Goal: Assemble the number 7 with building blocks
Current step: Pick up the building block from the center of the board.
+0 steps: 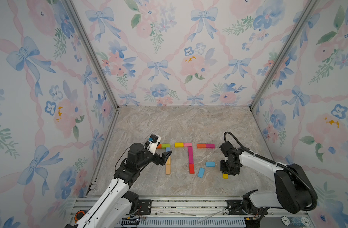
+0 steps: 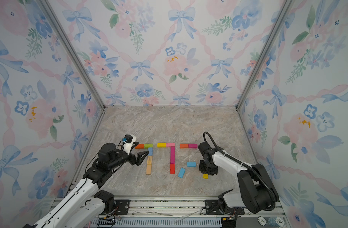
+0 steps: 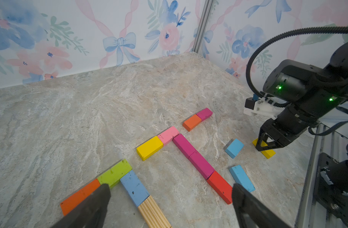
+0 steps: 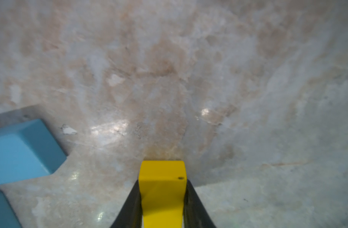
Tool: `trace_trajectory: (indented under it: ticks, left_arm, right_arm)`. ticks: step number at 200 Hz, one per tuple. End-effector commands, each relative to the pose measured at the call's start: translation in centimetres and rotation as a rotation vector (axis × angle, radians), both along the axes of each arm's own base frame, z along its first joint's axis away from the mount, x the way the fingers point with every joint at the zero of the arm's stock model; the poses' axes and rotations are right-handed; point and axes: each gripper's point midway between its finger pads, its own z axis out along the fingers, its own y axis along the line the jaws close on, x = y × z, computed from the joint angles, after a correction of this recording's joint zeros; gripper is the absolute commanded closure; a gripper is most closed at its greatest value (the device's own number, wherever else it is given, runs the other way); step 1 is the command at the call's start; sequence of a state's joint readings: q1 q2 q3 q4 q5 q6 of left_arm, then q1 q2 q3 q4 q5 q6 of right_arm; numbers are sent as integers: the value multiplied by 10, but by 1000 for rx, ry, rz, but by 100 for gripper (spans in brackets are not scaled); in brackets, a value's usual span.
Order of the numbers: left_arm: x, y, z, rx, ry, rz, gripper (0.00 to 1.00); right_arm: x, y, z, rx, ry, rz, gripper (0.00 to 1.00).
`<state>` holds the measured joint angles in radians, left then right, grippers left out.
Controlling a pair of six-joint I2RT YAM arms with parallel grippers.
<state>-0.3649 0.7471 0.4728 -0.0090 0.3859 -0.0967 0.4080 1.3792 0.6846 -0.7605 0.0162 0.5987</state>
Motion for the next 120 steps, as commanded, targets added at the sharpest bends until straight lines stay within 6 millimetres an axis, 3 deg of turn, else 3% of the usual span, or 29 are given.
trace_trajectory:
  ticks: [1,120]
  left_arm:
    - [-1,1,-10,13,22,-2,2]
    - [0,1,-12,16,27,-2,2]
  right_arm:
    - [3,-1,3,0,-40,4,73]
    - [16,-1,20,55,-81,20,76]
